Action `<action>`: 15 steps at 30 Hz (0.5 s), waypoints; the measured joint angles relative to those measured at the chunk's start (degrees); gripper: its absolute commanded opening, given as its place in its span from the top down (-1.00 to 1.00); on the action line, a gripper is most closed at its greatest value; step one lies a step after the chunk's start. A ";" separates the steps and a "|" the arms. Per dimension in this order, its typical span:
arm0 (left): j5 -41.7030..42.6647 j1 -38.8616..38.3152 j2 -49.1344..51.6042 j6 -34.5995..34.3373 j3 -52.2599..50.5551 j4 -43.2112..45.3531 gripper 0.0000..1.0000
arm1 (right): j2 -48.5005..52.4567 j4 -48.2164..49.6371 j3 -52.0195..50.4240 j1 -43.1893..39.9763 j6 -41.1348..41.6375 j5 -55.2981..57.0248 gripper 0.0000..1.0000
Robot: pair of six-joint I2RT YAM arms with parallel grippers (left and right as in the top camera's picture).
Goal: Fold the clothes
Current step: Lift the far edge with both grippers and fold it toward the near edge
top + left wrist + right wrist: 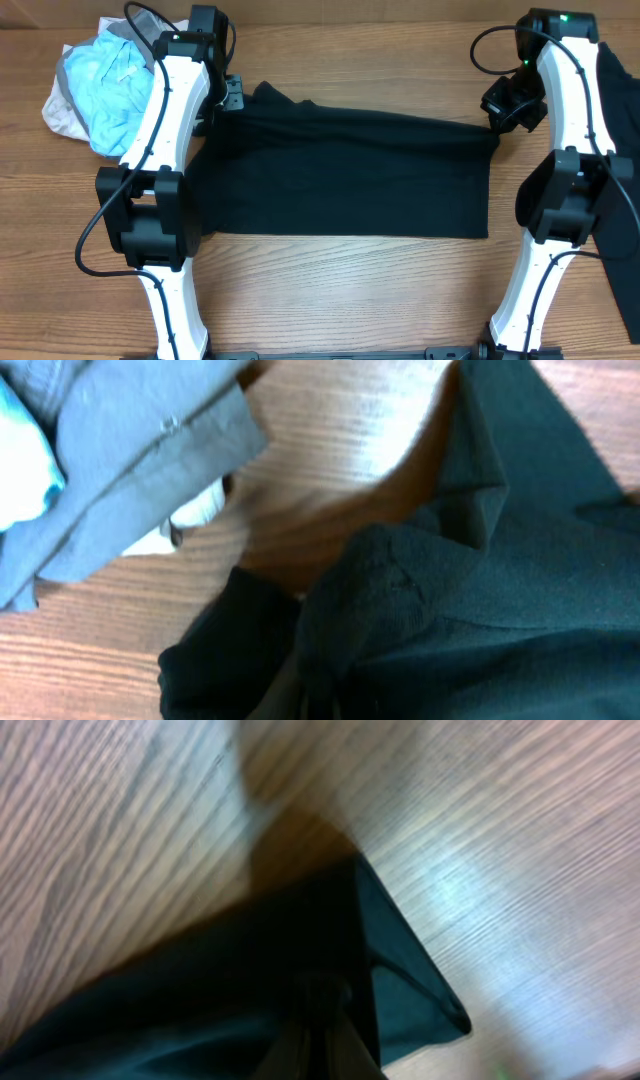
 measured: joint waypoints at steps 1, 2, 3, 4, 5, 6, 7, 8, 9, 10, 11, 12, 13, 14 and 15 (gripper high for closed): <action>-0.02 0.02 0.00 -0.02 0.00 -0.39 0.92 | -0.63 0.07 0.00 0.00 -0.02 -0.17 0.92; -0.02 0.02 0.00 -0.02 0.00 -0.76 0.92 | -1.36 0.13 -0.02 0.00 -0.07 -0.44 0.92; -0.15 0.02 0.00 -0.02 0.00 -1.20 0.92 | -2.08 0.13 -0.02 0.00 -0.07 -0.66 0.92; -0.26 0.02 0.00 -0.02 0.00 -1.68 0.92 | -2.78 0.09 -0.07 0.00 -0.11 -0.98 0.92; -0.63 0.02 0.00 -0.02 -0.02 -2.25 0.92 | -3.63 0.13 -0.33 0.00 -0.15 -1.27 0.92; -1.03 0.02 0.00 -0.04 -0.07 -2.71 0.92 | -4.42 0.15 -0.76 0.02 -0.15 -1.44 0.92; -1.42 0.04 0.00 -0.04 -0.07 -3.10 0.92 | -5.11 0.11 -1.33 0.00 -0.20 -1.51 0.92; -1.84 0.11 0.00 -0.09 -0.11 -3.52 0.92 | -5.77 0.09 -2.08 0.00 -0.24 -1.55 0.92; -2.14 0.17 0.00 -0.11 -0.22 -3.96 0.92 | -6.34 0.07 -3.02 0.00 -0.57 -1.73 0.92; -2.36 0.35 0.00 -0.11 -0.48 -4.24 0.92 | -6.71 0.09 -4.15 0.02 -0.85 -1.86 0.92; -2.56 0.59 0.00 -0.11 -0.76 -4.57 0.92 | -6.80 0.02 -4.94 0.02 -1.07 -1.88 0.92; -2.60 0.87 0.00 -0.11 -1.05 -4.76 0.92 | -6.88 0.15 -6.34 0.02 -1.31 -1.86 0.92; -2.71 1.29 0.00 -0.13 -1.46 -4.92 0.92 | -6.88 0.24 -8.04 0.02 -1.70 -1.88 0.92; -2.73 1.62 0.00 -0.13 -1.81 -5.01 0.92 | -6.88 0.20 -9.46 0.02 -1.90 -1.86 0.92; -2.73 2.01 0.00 -0.13 -2.27 -5.07 0.92 | -6.88 0.46 -11.37 0.02 -1.95 -1.86 0.92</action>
